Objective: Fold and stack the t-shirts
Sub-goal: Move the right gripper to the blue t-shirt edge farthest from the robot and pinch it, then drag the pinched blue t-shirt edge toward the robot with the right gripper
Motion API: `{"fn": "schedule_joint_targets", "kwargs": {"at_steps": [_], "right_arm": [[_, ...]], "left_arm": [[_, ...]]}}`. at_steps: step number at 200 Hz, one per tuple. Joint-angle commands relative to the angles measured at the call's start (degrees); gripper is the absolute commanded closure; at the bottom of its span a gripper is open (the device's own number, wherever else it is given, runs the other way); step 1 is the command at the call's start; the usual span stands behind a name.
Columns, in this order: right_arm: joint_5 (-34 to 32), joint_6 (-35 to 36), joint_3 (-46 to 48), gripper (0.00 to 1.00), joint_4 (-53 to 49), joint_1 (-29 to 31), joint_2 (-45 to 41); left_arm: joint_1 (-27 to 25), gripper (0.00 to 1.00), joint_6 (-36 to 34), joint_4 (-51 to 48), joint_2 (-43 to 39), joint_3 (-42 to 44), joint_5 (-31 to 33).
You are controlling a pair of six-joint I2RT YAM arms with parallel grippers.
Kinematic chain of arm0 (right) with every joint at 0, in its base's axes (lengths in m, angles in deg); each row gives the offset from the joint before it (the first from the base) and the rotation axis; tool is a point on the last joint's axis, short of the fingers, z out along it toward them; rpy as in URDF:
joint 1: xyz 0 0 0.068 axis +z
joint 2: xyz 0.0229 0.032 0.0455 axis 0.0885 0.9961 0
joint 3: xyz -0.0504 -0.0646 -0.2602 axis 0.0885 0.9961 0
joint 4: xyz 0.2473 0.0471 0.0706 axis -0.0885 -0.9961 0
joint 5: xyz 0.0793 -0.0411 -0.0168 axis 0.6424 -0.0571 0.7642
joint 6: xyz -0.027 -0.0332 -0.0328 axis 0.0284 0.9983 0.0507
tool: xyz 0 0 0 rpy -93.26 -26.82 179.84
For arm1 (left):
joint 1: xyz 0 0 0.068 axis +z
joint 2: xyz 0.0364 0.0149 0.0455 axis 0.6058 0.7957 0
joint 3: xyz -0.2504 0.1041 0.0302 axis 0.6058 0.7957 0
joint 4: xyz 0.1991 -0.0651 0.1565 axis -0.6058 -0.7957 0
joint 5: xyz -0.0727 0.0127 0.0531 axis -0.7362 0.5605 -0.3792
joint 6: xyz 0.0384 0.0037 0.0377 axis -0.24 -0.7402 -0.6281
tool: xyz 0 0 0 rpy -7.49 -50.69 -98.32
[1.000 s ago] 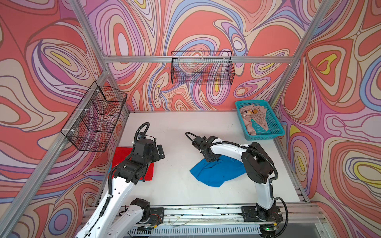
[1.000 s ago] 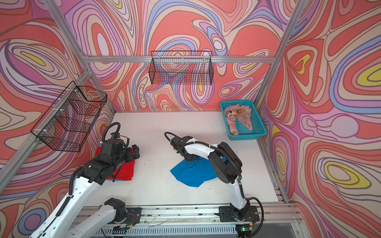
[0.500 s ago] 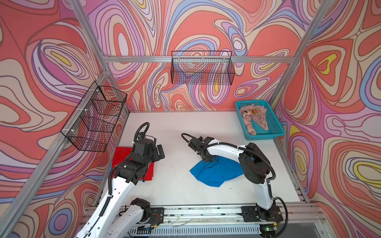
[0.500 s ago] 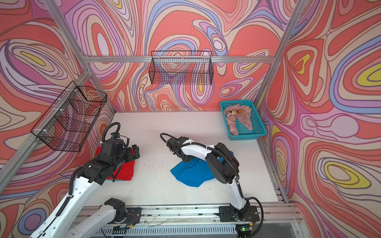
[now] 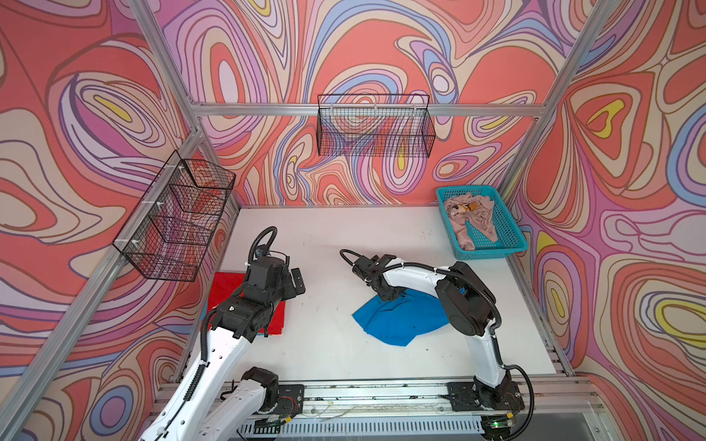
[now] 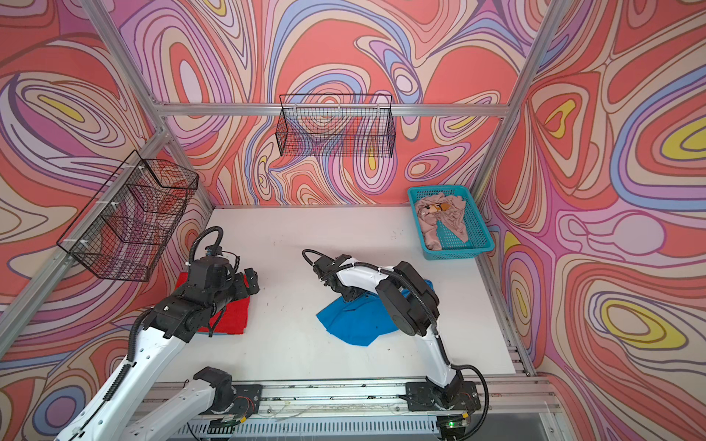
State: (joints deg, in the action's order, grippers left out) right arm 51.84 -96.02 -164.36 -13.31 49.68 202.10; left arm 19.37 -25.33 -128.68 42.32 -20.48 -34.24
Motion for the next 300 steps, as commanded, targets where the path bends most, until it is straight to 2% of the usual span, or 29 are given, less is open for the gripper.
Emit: {"fn": "schedule_joint_targets", "kwargs": {"at_steps": [1, 34, 88, 122, 136, 171, 189, 205, 227, 244, 284, 300], "right_arm": [[-1.52, 0.01, 0.58, 0.84, -1.03, -0.72, -0.95], [-0.46, 0.08, 0.05, 1.00, -1.07, -1.10, -3.21], [0.40, 1.02, -4.37, 1.00, -3.49, -1.14, -9.43], [1.43, 1.98, -2.65, 1.00, -3.78, -1.27, -10.35], [4.00, 2.46, -0.70, 0.91, -2.34, -1.36, -10.78], [4.83, 2.29, 1.69, 0.89, -1.00, -1.97, -10.32], [5.26, 2.37, 2.32, 0.84, -0.59, -2.32, -10.16], [6.08, 2.48, 2.23, 0.72, -0.46, -2.34, -9.72], [7.15, 2.15, 2.26, 0.70, 0.54, -2.38, -9.67], [7.53, 1.66, 1.97, 0.62, 1.09, -2.32, -8.83], [8.50, 0.69, 0.90, 0.62, 2.26, -2.37, -6.18], [7.61, 0.46, 0.85, 0.67, 2.35, -2.35, -5.24]], "left_arm": [[0.34, 0.00, 0.46, -1.75, 0.20, -1.09, -0.18], [0.39, 0.00, 0.46, -1.75, 0.32, -1.06, -0.10], [0.41, 0.00, 0.20, -1.72, 1.02, -1.10, -1.15], [0.41, 0.00, -0.01, -1.70, 1.30, -1.10, -2.15], [0.34, 0.00, -0.05, -1.71, 1.47, -1.10, -2.46], [0.41, 0.00, -0.12, -1.80, 1.61, -1.19, -2.77], [0.33, 0.00, -0.14, -1.82, 1.52, -1.23, -2.81], [0.37, 0.00, -0.14, -1.77, 1.51, -1.19, -2.82], [0.37, 0.00, -0.14, -1.72, 1.56, -1.21, -2.86], [0.35, 0.00, -0.16, -1.73, 1.73, -1.19, -3.08], [0.40, 0.00, -0.21, -1.80, 1.74, -1.19, -3.09], [0.34, 0.00, -0.23, -1.81, 1.74, -1.19, -2.98]]}}
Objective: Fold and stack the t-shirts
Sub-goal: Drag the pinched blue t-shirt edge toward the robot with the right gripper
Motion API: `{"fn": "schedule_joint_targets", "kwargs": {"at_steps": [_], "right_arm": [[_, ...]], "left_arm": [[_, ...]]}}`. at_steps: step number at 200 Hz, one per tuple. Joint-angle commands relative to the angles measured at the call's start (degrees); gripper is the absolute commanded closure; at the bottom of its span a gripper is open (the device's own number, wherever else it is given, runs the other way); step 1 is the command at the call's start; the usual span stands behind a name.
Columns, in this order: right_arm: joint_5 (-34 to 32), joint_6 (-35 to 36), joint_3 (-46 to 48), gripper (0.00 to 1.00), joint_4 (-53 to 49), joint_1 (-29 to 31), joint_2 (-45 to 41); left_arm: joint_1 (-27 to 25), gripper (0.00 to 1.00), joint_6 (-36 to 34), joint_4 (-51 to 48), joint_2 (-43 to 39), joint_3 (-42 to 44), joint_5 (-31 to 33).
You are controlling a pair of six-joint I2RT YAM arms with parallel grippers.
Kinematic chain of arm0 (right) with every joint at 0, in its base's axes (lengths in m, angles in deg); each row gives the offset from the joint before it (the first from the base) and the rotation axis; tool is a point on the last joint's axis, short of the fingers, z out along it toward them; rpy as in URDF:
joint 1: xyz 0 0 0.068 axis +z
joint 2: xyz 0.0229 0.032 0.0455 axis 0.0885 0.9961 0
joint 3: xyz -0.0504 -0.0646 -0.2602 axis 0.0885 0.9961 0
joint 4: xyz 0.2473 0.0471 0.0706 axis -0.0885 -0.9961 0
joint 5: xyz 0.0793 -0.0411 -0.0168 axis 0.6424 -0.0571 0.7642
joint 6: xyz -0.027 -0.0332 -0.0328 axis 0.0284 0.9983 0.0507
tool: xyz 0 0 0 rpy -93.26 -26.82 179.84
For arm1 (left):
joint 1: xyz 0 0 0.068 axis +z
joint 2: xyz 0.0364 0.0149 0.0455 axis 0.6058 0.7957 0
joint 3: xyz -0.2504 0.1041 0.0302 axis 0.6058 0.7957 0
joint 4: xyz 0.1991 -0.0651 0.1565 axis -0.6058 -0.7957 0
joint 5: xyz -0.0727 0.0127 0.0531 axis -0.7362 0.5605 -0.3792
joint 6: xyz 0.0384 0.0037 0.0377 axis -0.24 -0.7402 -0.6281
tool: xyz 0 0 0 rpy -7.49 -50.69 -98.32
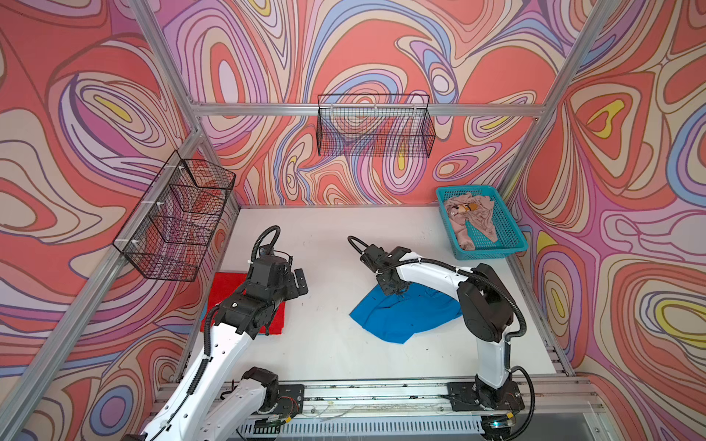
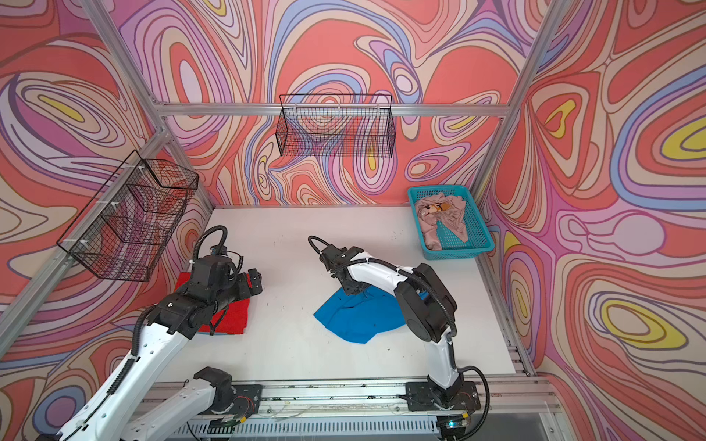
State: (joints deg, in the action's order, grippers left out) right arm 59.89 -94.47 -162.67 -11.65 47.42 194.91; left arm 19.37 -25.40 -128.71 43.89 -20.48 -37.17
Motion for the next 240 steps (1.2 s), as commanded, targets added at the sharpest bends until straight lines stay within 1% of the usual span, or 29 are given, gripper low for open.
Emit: {"fn": "schedule_joint_targets", "kwargs": {"at_steps": [1, 15, 44, 60, 82, 120, 165, 190, 205, 240], "right_arm": [[-0.55, -1.10, -0.83, 0.68, 0.65, -0.08, 2.03], [-1.80, -1.19, -0.92, 0.77, 0.24, -0.04, 2.20], [-3.72, -1.21, -1.72, 0.89, -0.64, -0.06, 1.11], [-4.40, -1.04, -2.62, 1.00, -1.47, -0.09, 0.04], [-5.51, -0.57, -4.19, 1.00, -3.11, -0.06, -2.11], [-3.73, 1.13, -8.04, 1.00, -5.81, -0.07, -8.17], [-3.52, 5.91, -14.53, 1.00, -7.93, -0.24, -17.98], [-3.60, 7.39, -20.08, 1.00, -10.07, -0.23, -20.95], [-3.49, 7.58, -23.74, 1.00, -10.71, -0.25, -22.94], [-3.76, 7.70, -32.17, 1.00, -8.73, -0.34, -28.61]], "left_arm": [[0.38, 0.00, -0.16, -1.79, 0.17, -1.19, -0.06], [0.37, 0.00, -0.21, -1.80, 0.26, -1.19, -0.11], [0.40, 0.00, -0.18, -1.65, 0.41, -1.20, -0.14], [0.34, 0.00, -0.21, -1.66, 0.56, -1.19, -0.24], [0.33, 0.00, -0.38, -1.62, 0.67, -1.19, -0.97], [0.35, 0.00, -1.17, -0.52, 1.30, -0.92, -4.24], [-0.93, 0.02, -3.62, 2.29, 2.92, 0.25, -13.08], [-3.19, 0.02, -4.71, 3.90, 4.32, 0.81, -16.85], [-5.21, 0.00, -5.08, 4.52, 4.89, 1.13, -16.92], [-10.68, 0.00, -7.47, 6.52, 5.35, 2.30, -16.11]]}}
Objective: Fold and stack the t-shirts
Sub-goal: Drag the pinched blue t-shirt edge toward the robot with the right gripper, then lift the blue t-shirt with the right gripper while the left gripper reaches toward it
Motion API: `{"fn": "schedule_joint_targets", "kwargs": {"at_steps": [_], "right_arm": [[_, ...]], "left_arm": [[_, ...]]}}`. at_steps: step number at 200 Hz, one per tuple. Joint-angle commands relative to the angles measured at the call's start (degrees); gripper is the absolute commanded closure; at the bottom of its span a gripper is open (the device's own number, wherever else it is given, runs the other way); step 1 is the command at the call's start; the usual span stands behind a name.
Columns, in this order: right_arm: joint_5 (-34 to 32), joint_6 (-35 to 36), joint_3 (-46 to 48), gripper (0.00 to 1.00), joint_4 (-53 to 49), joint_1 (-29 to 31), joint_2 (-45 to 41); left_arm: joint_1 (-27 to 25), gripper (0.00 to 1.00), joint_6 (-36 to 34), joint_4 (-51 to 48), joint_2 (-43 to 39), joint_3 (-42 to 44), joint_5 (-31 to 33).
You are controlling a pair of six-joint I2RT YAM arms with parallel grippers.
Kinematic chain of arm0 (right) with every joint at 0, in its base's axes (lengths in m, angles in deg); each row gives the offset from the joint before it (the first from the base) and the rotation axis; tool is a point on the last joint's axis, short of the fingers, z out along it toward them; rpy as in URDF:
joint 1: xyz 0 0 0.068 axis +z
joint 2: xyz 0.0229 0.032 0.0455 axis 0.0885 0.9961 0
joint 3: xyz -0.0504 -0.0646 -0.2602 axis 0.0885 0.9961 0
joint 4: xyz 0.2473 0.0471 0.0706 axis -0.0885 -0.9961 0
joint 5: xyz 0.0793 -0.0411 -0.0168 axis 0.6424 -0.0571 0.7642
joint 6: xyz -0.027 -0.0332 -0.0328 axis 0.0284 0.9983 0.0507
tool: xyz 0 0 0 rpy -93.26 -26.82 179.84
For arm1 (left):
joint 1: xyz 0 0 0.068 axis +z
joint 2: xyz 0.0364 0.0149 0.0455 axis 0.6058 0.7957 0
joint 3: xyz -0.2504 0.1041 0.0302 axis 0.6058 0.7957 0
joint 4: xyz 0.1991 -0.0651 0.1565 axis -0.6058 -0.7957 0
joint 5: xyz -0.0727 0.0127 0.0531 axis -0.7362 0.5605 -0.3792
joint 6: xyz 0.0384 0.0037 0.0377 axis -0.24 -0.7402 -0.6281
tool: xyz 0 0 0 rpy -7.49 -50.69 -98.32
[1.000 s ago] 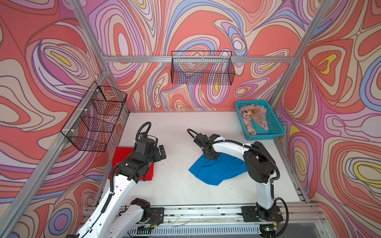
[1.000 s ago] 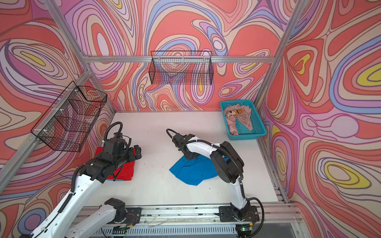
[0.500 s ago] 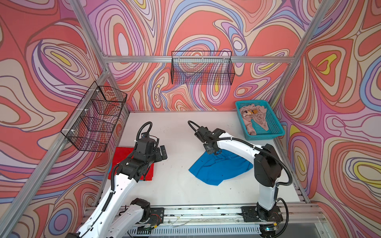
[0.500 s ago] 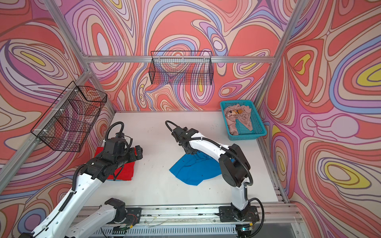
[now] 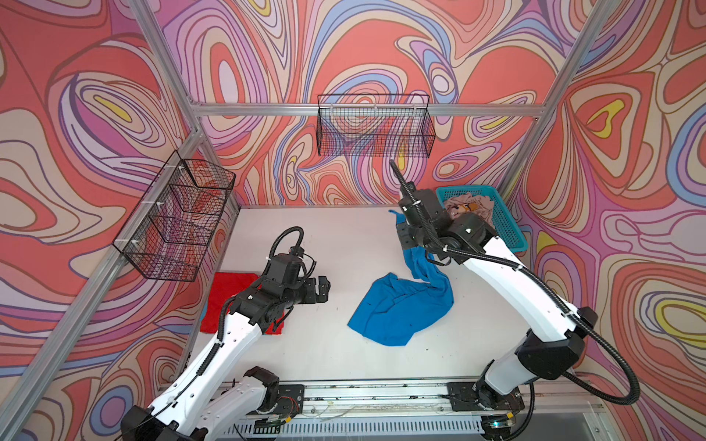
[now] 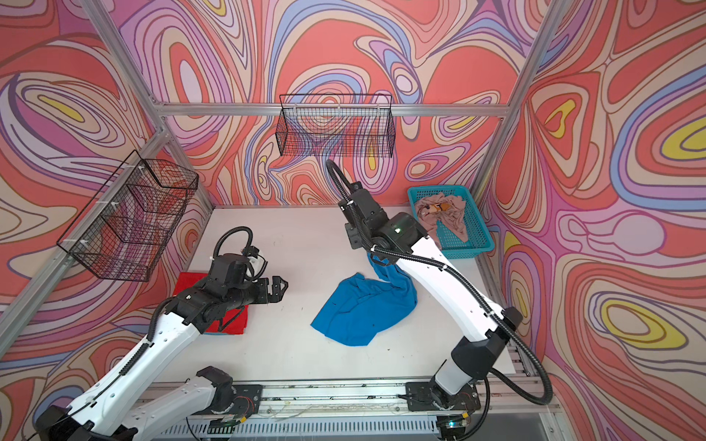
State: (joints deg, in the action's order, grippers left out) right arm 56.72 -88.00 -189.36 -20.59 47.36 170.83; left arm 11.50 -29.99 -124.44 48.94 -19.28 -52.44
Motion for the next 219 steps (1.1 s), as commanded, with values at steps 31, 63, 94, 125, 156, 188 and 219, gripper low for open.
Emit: {"fn": "schedule_joint_targets", "kwargs": {"at_steps": [31, 63, 94, 125, 156, 188, 219], "right_arm": [[6.38, 2.14, -9.95, 1.00, 4.77, -0.27, -9.47], [11.24, -0.78, -14.69, 1.00, 7.13, -0.27, -12.39], [16.65, -1.52, -14.33, 1.00, 13.35, -0.23, -16.95], [23.43, -2.48, -13.68, 1.00, 16.44, -0.27, -18.35], [30.08, -2.48, -11.65, 1.00, 18.76, -0.27, -19.23], [34.51, -3.18, -8.20, 1.00, 20.35, -0.27, -20.47], [37.87, -3.83, -6.16, 1.00, 20.48, -0.27, -20.66]], "left_arm": [[-6.87, 0.00, -4.35, 5.07, 0.93, 2.61, -0.44], [-11.85, 0.00, -5.79, 6.67, 4.16, 2.63, -0.86], [-13.26, 0.00, -4.58, 10.92, 2.90, 2.26, -1.12], [-17.28, 0.00, -6.88, 19.89, 2.46, 2.87, 0.30], [-18.84, 0.00, -6.94, 28.93, 5.38, 4.46, -1.29], [-18.87, 0.00, -8.02, 37.32, 6.17, 2.01, -0.66], [-19.34, 0.03, -7.75, 46.72, 8.00, 0.69, -5.39]]}}
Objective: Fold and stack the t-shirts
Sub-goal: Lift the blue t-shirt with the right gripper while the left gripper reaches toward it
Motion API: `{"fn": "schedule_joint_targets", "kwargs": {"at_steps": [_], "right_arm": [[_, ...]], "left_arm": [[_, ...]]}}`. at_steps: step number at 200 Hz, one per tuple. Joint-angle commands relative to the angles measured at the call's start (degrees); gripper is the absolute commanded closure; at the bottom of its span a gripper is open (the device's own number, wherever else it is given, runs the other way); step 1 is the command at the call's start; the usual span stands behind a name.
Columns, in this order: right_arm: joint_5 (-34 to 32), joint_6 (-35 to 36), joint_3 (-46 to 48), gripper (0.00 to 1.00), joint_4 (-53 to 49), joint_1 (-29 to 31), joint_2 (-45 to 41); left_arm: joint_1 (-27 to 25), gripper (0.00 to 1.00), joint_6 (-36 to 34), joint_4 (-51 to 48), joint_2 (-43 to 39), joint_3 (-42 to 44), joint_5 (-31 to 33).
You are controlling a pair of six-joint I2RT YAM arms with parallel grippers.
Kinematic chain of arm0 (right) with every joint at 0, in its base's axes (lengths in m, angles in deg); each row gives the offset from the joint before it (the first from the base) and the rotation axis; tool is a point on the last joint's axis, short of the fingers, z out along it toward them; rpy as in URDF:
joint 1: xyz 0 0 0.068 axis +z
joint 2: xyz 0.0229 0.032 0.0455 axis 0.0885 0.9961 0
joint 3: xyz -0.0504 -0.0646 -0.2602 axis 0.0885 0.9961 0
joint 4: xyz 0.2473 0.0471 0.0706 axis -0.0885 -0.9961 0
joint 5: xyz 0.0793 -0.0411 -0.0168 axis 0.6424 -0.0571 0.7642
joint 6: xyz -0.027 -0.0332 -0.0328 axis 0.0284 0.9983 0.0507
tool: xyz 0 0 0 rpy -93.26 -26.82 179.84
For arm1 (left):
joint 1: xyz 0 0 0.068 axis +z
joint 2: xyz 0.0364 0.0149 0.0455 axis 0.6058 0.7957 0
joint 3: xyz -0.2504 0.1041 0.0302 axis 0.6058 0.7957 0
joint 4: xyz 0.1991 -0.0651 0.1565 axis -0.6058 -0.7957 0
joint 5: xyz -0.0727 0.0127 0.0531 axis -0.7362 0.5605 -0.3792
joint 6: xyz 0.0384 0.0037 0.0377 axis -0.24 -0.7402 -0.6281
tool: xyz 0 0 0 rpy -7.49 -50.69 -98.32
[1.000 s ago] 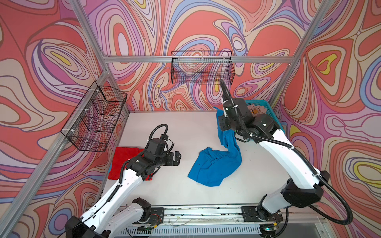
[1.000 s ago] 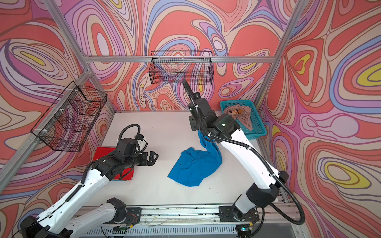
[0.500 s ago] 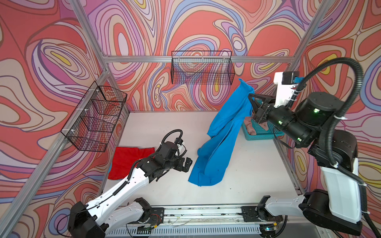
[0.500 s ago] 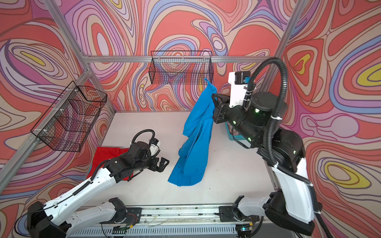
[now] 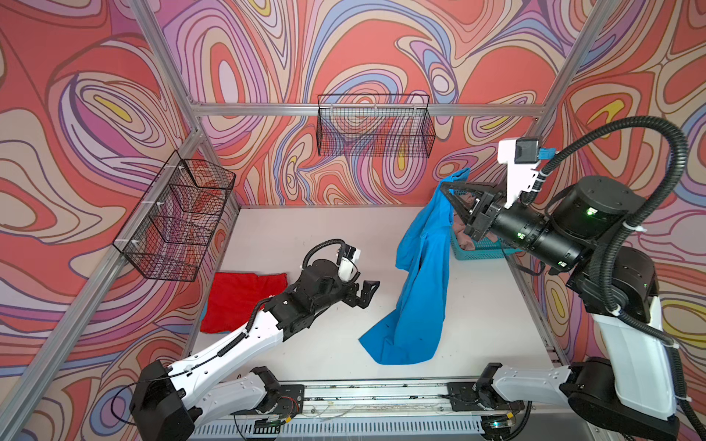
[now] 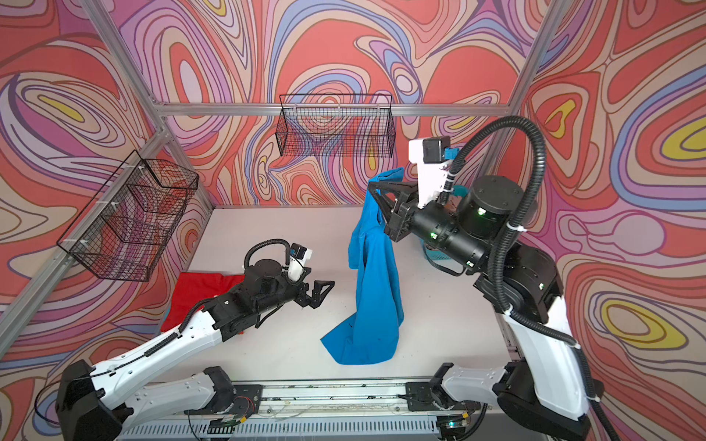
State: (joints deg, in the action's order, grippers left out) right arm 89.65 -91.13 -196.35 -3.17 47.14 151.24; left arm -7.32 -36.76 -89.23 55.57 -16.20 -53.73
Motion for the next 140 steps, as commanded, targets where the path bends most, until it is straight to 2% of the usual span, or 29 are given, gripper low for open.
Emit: {"fn": "schedule_joint_targets", "kwargs": {"at_steps": [1, 20, 34, 54, 77, 101, 119, 130, 140], "right_arm": [[5.08, -0.73, 0.84, 1.00, 3.09, -0.05, -1.07], [6.71, -0.94, 1.22, 1.00, 3.05, -0.05, -1.00], [7.99, -0.93, 1.21, 1.00, 3.01, -0.02, -0.98], [8.64, -1.14, 1.53, 1.00, 3.18, -0.05, -1.11], [10.41, -1.34, 2.46, 1.00, 3.93, -0.05, -1.40], [11.39, -1.43, 3.14, 1.00, 4.42, -0.05, -1.55], [9.56, -0.99, 2.88, 1.00, 3.57, -0.05, -1.59], [8.93, -0.55, 3.03, 1.00, 3.28, -0.07, -1.93], [8.40, -0.59, 3.93, 1.00, 3.57, -0.10, -2.48]], "left_arm": [[-0.59, 0.04, -0.95, 11.84, 1.44, -2.44, -4.44], [-2.95, 0.04, -3.22, 16.72, 2.56, -1.38, -7.23], [-5.05, 0.02, -6.87, 18.14, 3.29, -0.66, -6.49], [-5.32, 0.03, -8.12, 19.93, 4.10, 0.06, -8.09], [-5.77, 0.12, -11.74, 19.21, 5.02, -0.60, -3.52], [-5.81, 0.34, -15.51, 20.96, 5.17, -0.96, 1.36], [-5.76, 0.52, -17.63, 20.43, 4.14, -1.54, 4.07], [-5.83, 0.73, -18.75, 20.09, 3.06, -1.36, 4.65], [-5.76, 0.99, -19.09, 20.49, 2.00, -0.93, 6.09]]}}
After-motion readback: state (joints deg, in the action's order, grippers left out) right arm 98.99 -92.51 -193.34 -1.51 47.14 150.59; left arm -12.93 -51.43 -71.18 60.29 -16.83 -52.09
